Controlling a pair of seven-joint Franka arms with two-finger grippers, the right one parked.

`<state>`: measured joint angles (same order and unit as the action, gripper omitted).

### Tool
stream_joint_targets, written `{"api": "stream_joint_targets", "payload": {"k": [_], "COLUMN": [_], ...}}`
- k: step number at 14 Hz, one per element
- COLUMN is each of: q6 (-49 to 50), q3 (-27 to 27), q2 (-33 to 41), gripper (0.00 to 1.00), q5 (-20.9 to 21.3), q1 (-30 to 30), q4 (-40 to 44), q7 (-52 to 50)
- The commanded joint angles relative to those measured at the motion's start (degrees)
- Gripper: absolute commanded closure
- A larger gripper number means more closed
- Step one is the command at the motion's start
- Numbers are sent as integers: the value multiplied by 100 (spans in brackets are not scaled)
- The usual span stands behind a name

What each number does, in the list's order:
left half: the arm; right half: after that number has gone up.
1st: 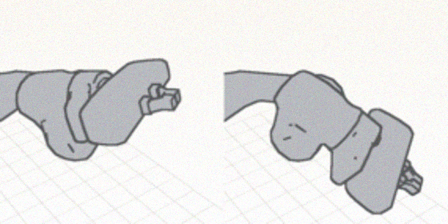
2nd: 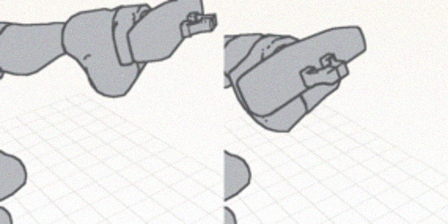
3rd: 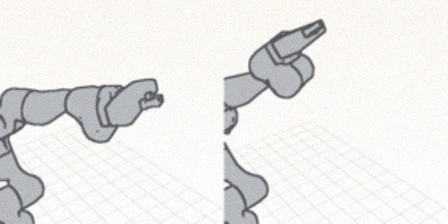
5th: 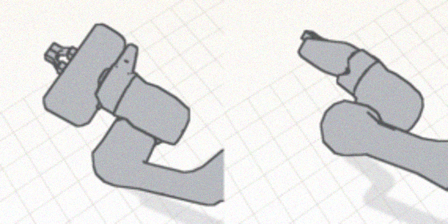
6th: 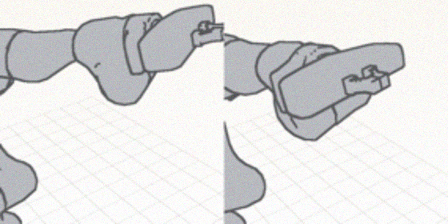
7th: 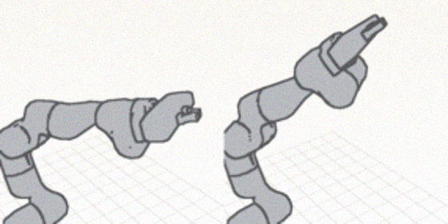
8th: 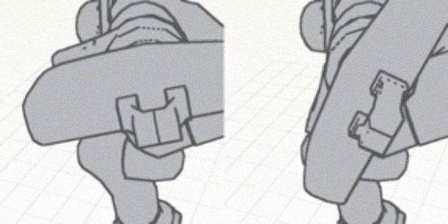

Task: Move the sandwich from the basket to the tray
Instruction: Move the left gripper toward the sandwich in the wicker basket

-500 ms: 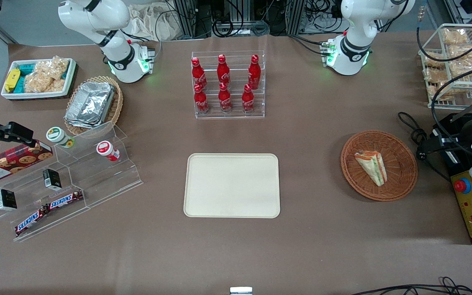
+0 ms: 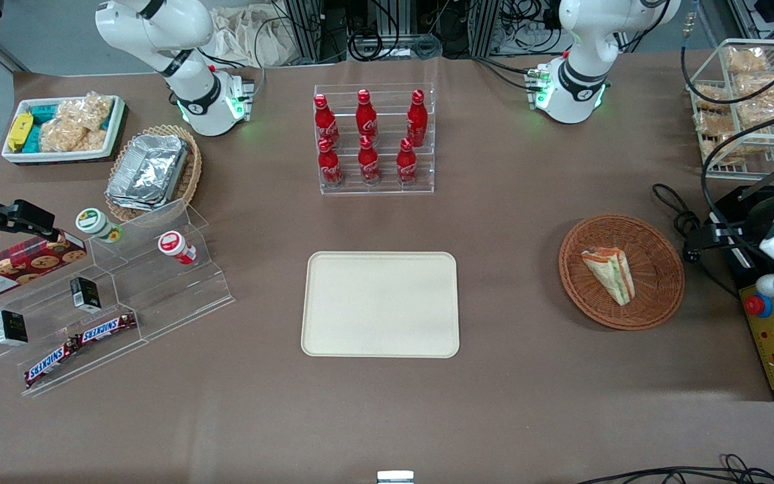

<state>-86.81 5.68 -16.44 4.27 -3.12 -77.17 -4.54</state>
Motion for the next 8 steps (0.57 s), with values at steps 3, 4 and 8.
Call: {"api": "stream_joint_targets", "payload": {"k": [3, 4, 8], "q6": [-791, -1037, -2381], "q3": [-172, -181, -173], "q2": [27, 18, 27], "gripper": [1, 1, 1], "q5": [39, 39, 4], "q1": [-40, -40, -40], "q4": [-1368, -1640, -2740], "q7": [-11, -177, -1300]}}
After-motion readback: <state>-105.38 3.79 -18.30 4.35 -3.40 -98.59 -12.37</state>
